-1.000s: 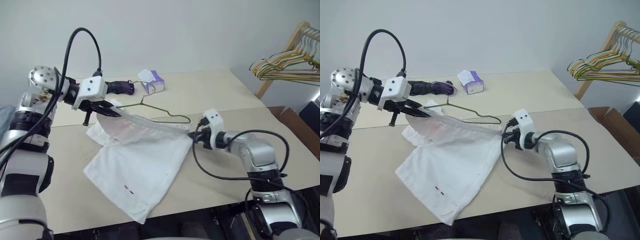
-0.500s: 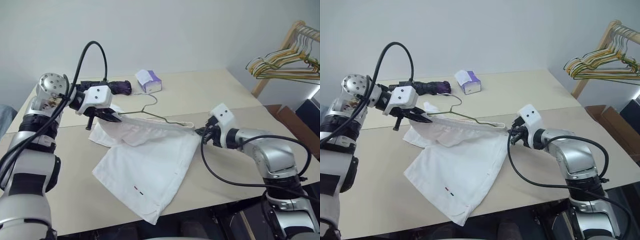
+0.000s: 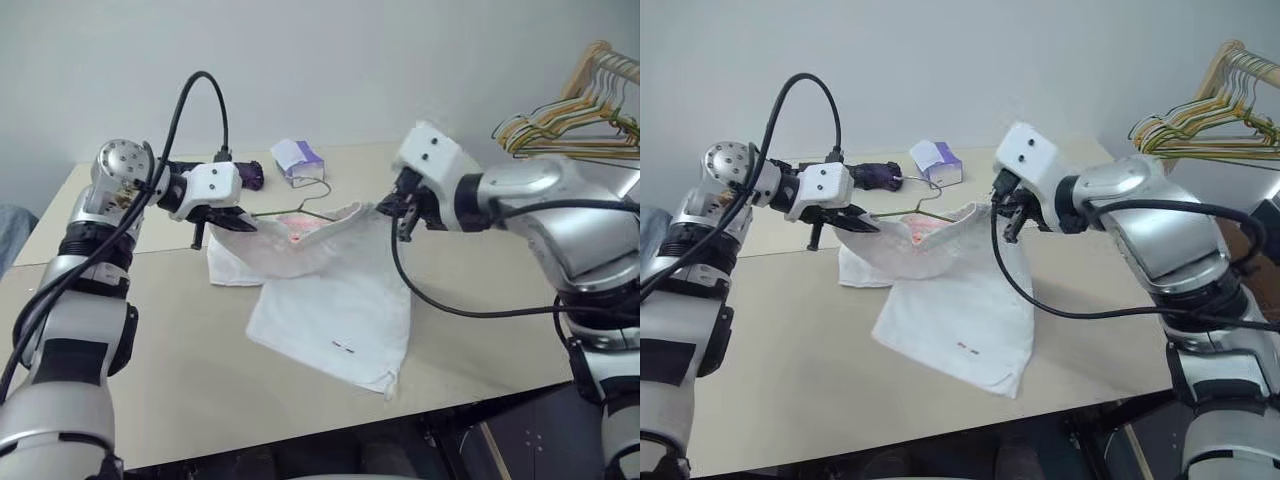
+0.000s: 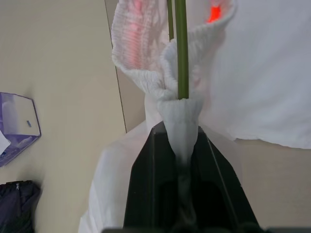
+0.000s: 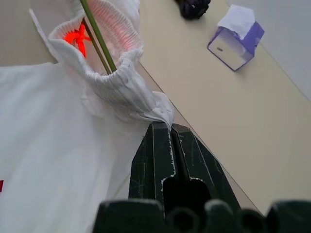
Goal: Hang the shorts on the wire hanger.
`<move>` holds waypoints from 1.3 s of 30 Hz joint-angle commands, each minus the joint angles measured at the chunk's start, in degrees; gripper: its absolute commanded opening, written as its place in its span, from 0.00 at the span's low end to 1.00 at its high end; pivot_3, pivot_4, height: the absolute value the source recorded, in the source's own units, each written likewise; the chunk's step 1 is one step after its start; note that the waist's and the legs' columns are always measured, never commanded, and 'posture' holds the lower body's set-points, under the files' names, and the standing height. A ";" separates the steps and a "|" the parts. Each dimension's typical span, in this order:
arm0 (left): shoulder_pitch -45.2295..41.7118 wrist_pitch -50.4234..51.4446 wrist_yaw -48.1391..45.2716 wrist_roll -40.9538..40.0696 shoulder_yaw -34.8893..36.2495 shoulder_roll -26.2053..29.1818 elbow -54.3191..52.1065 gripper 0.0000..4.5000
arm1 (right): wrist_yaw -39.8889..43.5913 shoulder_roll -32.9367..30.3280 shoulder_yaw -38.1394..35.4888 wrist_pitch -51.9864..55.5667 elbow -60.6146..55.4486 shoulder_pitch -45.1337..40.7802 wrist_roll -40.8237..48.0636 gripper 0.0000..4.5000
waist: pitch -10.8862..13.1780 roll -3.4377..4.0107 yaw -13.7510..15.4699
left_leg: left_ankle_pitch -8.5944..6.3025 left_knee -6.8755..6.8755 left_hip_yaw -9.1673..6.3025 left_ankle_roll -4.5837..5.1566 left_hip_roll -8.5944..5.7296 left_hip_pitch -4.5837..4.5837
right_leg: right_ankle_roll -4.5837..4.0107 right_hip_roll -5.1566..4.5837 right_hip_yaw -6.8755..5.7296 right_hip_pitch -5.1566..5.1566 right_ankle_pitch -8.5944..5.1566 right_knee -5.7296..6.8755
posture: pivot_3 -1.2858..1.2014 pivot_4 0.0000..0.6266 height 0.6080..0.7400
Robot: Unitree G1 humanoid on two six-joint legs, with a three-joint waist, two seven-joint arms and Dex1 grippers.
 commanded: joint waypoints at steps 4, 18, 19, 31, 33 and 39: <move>-0.06 1.68 -0.58 -1.51 3.18 1.07 -5.40 0.00 | -0.87 1.87 4.40 -6.59 4.37 -1.45 -6.34 0.01 | 0.00 0.00 0.03 | 0.00 0.00 0.00 0.00 0.00 -0.04 | 0.00 0.00 0.00 -0.02 0.00 0.11 | 0.50 0.00 1.00; 1.96 2.90 -0.84 -2.15 5.28 1.27 -7.49 0.00 | 6.87 1.05 1.45 -21.04 5.60 2.48 -7.63 0.54 | 0.00 0.00 0.19 | 0.00 0.00 0.00 0.00 0.00 -0.06 | 0.01 0.00 -0.01 -0.02 0.00 0.10 | 0.50 0.00 1.00; 1.87 3.28 -1.25 -2.56 5.57 1.15 -7.60 0.00 | 7.26 0.97 1.36 -22.42 6.25 2.91 -7.95 0.61 | 0.00 0.00 0.19 | 0.00 0.00 -0.01 0.00 -0.01 -0.06 | 0.01 0.00 -0.01 -0.02 0.00 0.10 | 0.50 0.00 1.00; 3.25 3.79 -3.35 -3.48 6.44 1.40 -10.13 0.00 | 11.78 3.44 -1.13 -27.09 16.11 3.38 -7.11 0.68 | 0.00 0.00 0.10 | 0.01 0.02 0.01 -0.01 0.00 -0.03 | 0.01 0.00 -0.01 -0.02 0.00 0.10 | 0.50 0.00 1.00; 3.49 4.44 -3.80 -4.22 6.76 1.31 -11.07 0.00 | 13.18 3.76 -1.29 -26.73 15.81 3.16 -6.31 0.68 | 0.00 0.00 0.10 | 0.01 0.02 0.00 -0.01 0.00 -0.03 | 0.01 0.00 -0.01 -0.02 0.01 0.10 | 0.50 0.00 1.00; 3.83 4.99 -3.97 -4.58 7.00 1.66 -12.56 0.00 | 16.77 4.48 -1.33 -24.77 16.29 1.89 -5.14 0.49 | 0.00 0.00 0.15 | 0.01 0.02 0.00 -0.01 0.00 -0.04 | 0.01 0.00 -0.01 -0.01 0.01 0.12 | 0.51 0.00 1.00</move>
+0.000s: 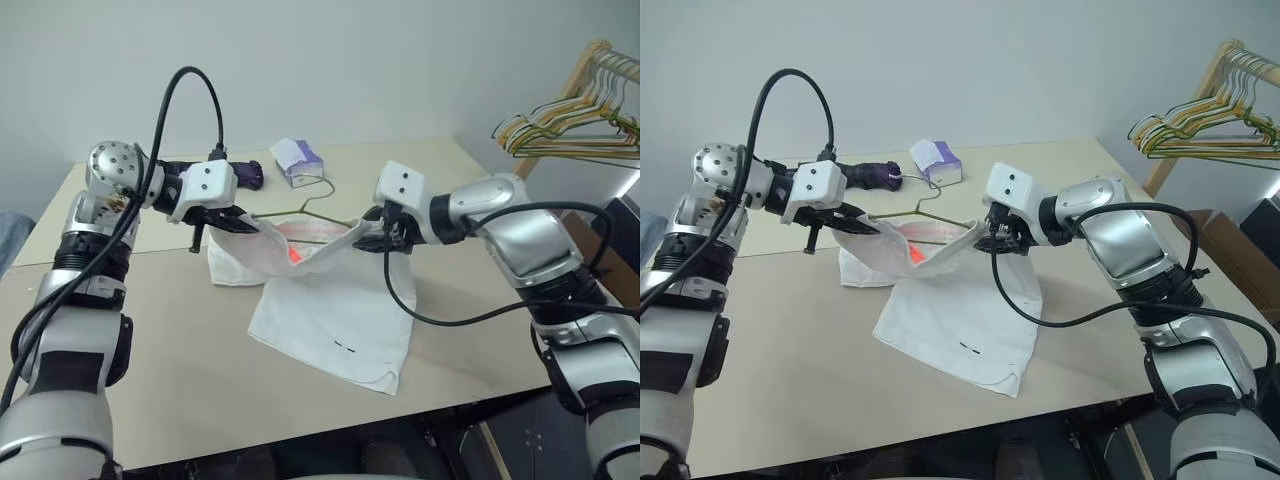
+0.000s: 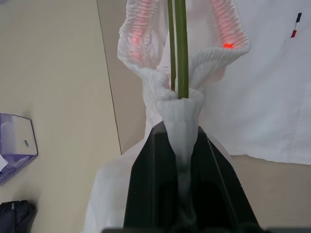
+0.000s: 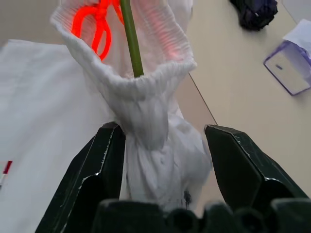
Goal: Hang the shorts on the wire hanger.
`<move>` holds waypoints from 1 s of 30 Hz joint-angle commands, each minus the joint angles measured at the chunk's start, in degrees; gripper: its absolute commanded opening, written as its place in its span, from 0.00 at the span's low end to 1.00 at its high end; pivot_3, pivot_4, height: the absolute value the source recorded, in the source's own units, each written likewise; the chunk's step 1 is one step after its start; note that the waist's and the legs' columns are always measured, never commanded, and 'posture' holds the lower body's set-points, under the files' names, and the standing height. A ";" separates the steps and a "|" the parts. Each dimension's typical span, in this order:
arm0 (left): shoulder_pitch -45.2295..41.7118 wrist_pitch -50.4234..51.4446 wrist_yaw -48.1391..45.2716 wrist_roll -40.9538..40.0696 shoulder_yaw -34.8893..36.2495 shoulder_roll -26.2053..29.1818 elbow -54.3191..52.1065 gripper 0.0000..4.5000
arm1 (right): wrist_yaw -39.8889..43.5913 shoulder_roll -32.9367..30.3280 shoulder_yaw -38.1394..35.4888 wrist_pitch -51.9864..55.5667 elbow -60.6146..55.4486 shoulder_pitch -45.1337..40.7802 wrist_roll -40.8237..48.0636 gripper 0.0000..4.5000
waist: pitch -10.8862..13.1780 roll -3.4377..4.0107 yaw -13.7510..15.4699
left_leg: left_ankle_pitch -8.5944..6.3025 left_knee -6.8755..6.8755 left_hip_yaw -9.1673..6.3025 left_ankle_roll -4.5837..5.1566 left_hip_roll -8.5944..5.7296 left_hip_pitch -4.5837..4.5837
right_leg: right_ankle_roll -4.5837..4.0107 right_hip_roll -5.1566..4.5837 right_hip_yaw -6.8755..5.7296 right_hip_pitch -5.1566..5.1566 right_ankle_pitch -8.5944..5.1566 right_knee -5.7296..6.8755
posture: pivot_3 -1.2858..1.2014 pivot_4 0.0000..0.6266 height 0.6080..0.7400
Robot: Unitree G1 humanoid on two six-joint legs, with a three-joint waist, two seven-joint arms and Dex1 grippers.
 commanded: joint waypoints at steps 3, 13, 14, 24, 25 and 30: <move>-0.99 0.21 1.88 -1.28 2.66 1.07 -1.12 0.00 | 1.40 0.04 -1.58 0.86 1.44 -1.89 -0.77 0.27 | 0.00 0.00 0.01 | 0.00 0.01 0.00 0.00 0.00 0.01 | 0.00 0.00 0.00 0.00 0.00 0.00 | 0.51 0.00 1.00; -1.66 -1.30 5.13 -3.98 5.88 -2.28 3.53 0.25 | 0.72 0.42 -2.62 0.89 1.19 -0.66 -1.59 0.00 | 0.00 0.00 0.03 | 0.00 0.02 0.00 -0.01 0.00 0.02 | 0.00 0.00 0.00 0.01 0.00 -0.01 | 0.50 0.00 1.00; -1.91 -1.25 6.10 -3.76 6.06 -2.58 3.91 0.32 | 0.24 0.49 -3.09 1.75 1.02 -0.50 -1.32 0.00 | 0.00 0.00 0.05 | 0.01 0.03 0.00 -0.01 0.00 0.02 | 0.00 0.00 0.00 0.01 0.00 0.00 | 0.50 0.00 1.00; -4.45 -5.78 16.63 -3.81 10.63 -2.54 8.51 0.99 | -4.96 -4.97 -12.18 12.81 -7.82 8.51 1.84 0.00 | 0.00 0.00 -0.04 | 0.00 0.02 -0.01 -0.01 0.00 -0.03 | 0.00 -0.01 -0.04 0.02 0.01 -0.02 | 0.48 0.00 1.00; -4.67 -5.24 18.50 -4.39 11.79 -2.77 8.47 0.99 | -6.22 -5.69 -13.72 14.98 -9.40 9.96 2.11 0.00 | 0.00 0.00 -0.08 | 0.00 0.02 0.00 -0.01 -0.01 -0.02 | 0.00 -0.01 -0.03 0.02 0.01 -0.05 | 0.48 0.00 1.00; -0.29 1.41 21.07 -9.92 15.91 -4.25 0.66 0.99 | -15.58 -6.83 -25.56 32.24 -17.22 16.57 2.67 0.00 | 0.00 0.00 -0.22 | 0.01 0.03 -0.01 -0.01 0.00 0.02 | 0.00 -0.02 -0.02 0.04 0.00 -0.08 | 0.46 0.00 1.00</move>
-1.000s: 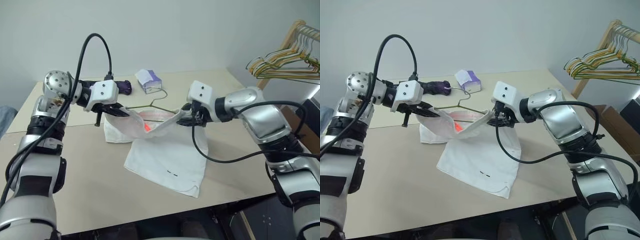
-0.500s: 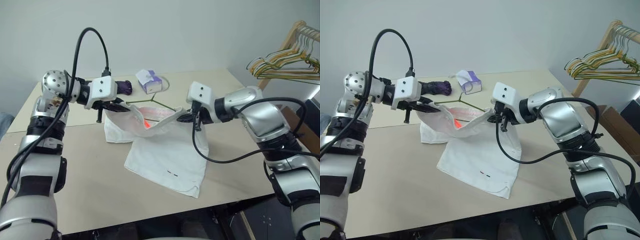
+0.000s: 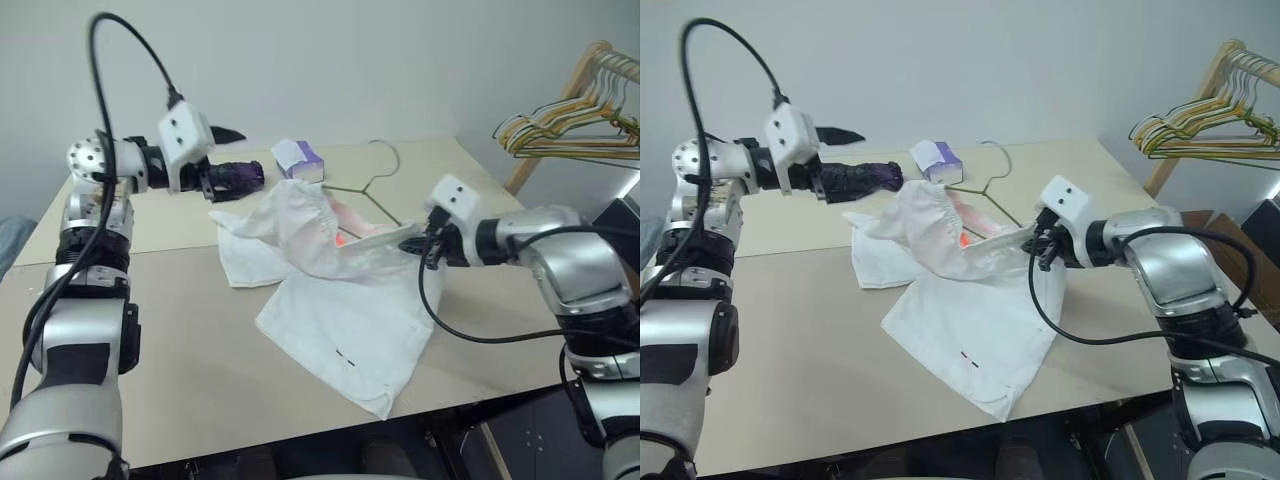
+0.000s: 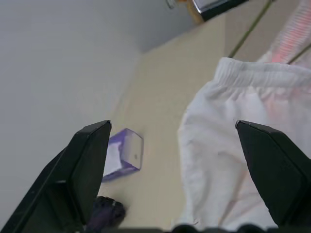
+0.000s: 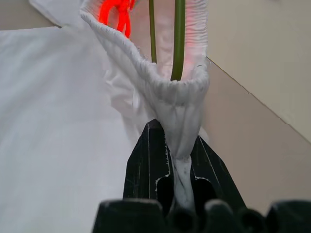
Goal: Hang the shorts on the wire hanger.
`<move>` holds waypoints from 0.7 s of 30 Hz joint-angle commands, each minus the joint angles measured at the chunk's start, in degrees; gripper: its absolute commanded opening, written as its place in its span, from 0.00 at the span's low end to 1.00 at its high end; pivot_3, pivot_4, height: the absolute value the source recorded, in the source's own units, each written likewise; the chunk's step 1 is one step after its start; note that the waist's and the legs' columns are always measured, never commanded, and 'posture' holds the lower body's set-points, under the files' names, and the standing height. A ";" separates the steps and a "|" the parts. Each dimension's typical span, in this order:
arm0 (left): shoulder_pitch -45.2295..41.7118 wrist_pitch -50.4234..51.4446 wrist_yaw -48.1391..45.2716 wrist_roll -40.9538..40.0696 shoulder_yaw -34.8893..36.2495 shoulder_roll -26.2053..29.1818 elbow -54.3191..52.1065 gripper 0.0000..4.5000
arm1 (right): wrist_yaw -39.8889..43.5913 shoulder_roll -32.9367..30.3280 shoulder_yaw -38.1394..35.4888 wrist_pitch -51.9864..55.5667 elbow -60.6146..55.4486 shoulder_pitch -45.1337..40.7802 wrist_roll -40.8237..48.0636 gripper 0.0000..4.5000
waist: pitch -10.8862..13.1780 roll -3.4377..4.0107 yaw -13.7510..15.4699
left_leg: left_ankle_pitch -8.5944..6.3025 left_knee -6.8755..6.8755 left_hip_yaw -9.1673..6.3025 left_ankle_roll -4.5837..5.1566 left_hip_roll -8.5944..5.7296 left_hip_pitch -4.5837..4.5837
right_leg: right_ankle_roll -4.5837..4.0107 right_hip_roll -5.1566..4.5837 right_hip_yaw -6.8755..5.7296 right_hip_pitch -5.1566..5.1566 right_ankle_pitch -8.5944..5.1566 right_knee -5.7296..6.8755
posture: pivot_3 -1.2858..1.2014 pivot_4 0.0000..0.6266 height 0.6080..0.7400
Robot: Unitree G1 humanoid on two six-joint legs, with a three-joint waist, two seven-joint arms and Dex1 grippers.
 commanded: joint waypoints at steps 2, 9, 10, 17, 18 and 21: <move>6.31 8.50 -2.31 -9.52 4.06 -1.29 -13.54 0.99 | -9.05 -0.27 -13.84 14.83 -8.04 3.35 -0.25 0.00 | -0.03 0.06 -0.07 | 0.00 0.00 0.01 0.00 0.00 0.00 | 0.00 -0.01 0.01 0.01 0.00 0.03 | 0.45 0.00 1.00; 20.63 21.53 0.00 -16.72 3.50 -3.58 -34.87 0.99 | -19.51 -1.30 -24.21 28.27 -12.86 7.83 -4.00 0.00 | -0.04 0.07 -2.03 | -0.01 0.07 0.00 0.00 -0.01 0.07 | 0.00 -0.04 0.05 0.08 0.00 -0.01 | 0.42 0.00 1.00; 21.56 22.81 0.47 -17.10 3.31 -3.73 -36.53 0.99 | -21.05 -1.36 -25.02 28.96 -12.00 7.68 -4.53 0.00 | -0.04 0.08 -2.55 | -0.01 0.06 0.01 0.00 -0.02 0.10 | 0.00 -0.04 0.08 0.10 0.00 -0.03 | 0.42 0.00 1.00; 23.29 26.23 3.28 -19.09 1.72 -7.37 -44.60 0.99 | -29.66 -4.27 -34.08 29.16 2.76 2.49 -7.37 0.00 | -0.08 0.14 -4.92 | -0.02 -0.04 0.02 0.02 -0.08 0.26 | 0.02 -0.08 0.15 0.25 -0.01 -0.11 | 0.42 0.00 1.00; 23.41 26.56 3.42 -19.23 1.39 -7.85 -45.53 0.99 | -31.12 -4.37 -35.06 29.16 4.81 1.01 -8.24 0.00 | -0.09 0.17 -5.33 | -0.02 -0.06 0.03 0.02 -0.09 0.28 | 0.02 -0.08 0.18 0.25 -0.01 -0.12 | 0.42 0.00 1.00; 23.99 27.82 4.62 -20.00 1.25 -8.81 -48.19 0.99 | -36.89 -4.24 -37.84 27.21 12.36 -5.05 -11.78 0.00 | -0.12 0.23 -6.39 | -0.02 -0.08 0.05 0.02 -0.12 0.34 | 0.02 -0.08 0.29 0.26 -0.01 -0.09 | 0.43 0.00 1.00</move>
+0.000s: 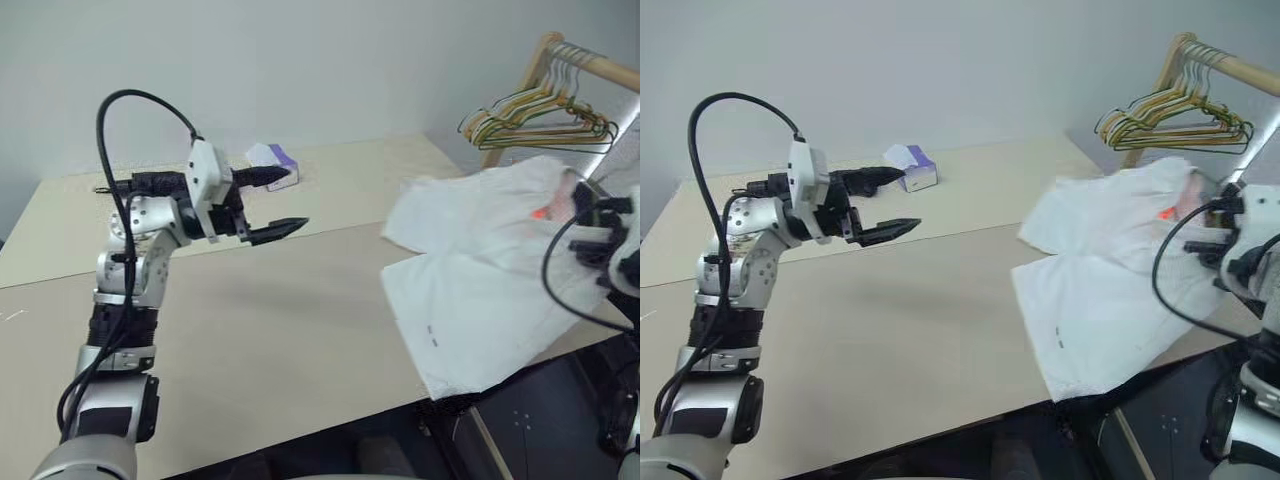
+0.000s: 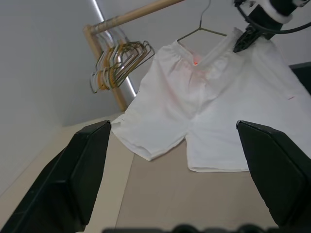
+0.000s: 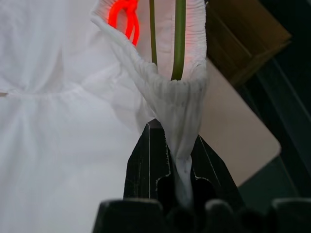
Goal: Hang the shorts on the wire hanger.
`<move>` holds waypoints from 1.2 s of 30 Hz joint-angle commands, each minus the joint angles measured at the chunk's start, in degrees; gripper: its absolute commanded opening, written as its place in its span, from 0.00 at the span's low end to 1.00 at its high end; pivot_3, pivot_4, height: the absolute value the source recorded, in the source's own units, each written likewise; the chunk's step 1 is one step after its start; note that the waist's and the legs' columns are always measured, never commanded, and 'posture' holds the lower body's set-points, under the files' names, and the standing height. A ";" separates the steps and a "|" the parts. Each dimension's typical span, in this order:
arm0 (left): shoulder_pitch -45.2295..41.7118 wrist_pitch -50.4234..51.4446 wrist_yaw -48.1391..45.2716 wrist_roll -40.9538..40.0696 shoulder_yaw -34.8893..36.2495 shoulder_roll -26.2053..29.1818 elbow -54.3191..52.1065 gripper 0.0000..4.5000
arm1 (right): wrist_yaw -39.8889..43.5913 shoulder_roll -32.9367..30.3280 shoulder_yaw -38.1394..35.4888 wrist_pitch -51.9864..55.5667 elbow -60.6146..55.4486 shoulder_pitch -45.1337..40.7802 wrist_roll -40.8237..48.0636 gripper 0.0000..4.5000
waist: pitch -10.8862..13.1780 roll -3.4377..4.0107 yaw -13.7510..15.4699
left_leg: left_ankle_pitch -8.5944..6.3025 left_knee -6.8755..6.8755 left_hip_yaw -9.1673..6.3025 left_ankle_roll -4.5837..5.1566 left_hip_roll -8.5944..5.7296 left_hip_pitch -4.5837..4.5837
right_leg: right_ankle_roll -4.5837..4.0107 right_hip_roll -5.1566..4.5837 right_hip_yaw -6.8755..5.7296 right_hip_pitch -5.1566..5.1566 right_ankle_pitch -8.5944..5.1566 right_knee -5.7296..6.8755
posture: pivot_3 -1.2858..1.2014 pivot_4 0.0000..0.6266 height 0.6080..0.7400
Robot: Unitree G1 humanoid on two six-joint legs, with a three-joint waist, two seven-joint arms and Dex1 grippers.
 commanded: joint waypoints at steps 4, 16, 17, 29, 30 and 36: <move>0.73 1.43 2.89 -2.17 0.83 -0.07 -5.73 0.99 | -11.17 -1.25 -5.87 -6.24 12.17 -11.08 -6.25 0.00 | -0.02 0.04 -1.58 | 0.00 -0.13 0.02 0.00 -0.03 0.15 | 0.02 0.00 0.13 0.05 -0.01 0.00 | 0.43 0.00 1.00; 4.81 3.00 4.82 -4.75 1.67 0.94 -10.49 0.99 | -23.36 -3.95 -13.34 -22.39 34.51 -23.70 -5.47 0.00 | 0.05 0.23 -2.38 | -0.06 -0.23 0.29 0.10 -0.14 0.40 | 0.20 0.00 0.74 0.06 0.01 -0.02 | 0.44 0.00 1.00; 5.04 2.93 4.88 -4.60 1.48 1.02 -10.72 0.99 | -24.08 -4.38 -13.64 -22.79 36.35 -24.26 -5.32 0.00 | 0.05 0.23 -2.34 | -0.06 -0.23 0.31 0.10 -0.15 0.40 | 0.21 0.00 0.78 0.05 0.02 -0.02 | 0.44 0.00 1.00; 8.04 2.60 -2.09 -12.64 3.56 1.99 -15.04 0.99 | -32.42 -5.23 -17.79 -21.46 42.70 -25.16 -3.52 0.00 | 0.09 0.30 -1.80 | -0.13 -0.24 0.43 0.22 -0.35 0.46 | 0.36 0.01 1.28 0.10 -0.01 -0.07 | 0.45 0.00 1.00; 7.97 2.85 -2.42 -13.17 3.57 2.05 -15.00 0.99 | -33.17 -4.73 -18.20 -21.10 42.39 -25.08 -3.50 0.00 | 0.09 0.31 -1.80 | -0.13 -0.24 0.43 0.23 -0.37 0.49 | 0.38 0.01 1.31 0.13 -0.01 -0.08 | 0.45 0.00 1.00; 7.56 2.10 -2.07 -12.43 2.87 2.12 -14.32 1.00 | -34.47 -4.13 -13.99 -21.64 40.60 -24.22 -4.20 0.45 | 0.13 0.35 -1.84 | -0.21 -0.30 0.35 0.35 -0.44 0.99 | 0.50 0.01 1.34 0.78 -0.08 -0.30 | 0.45 0.00 1.00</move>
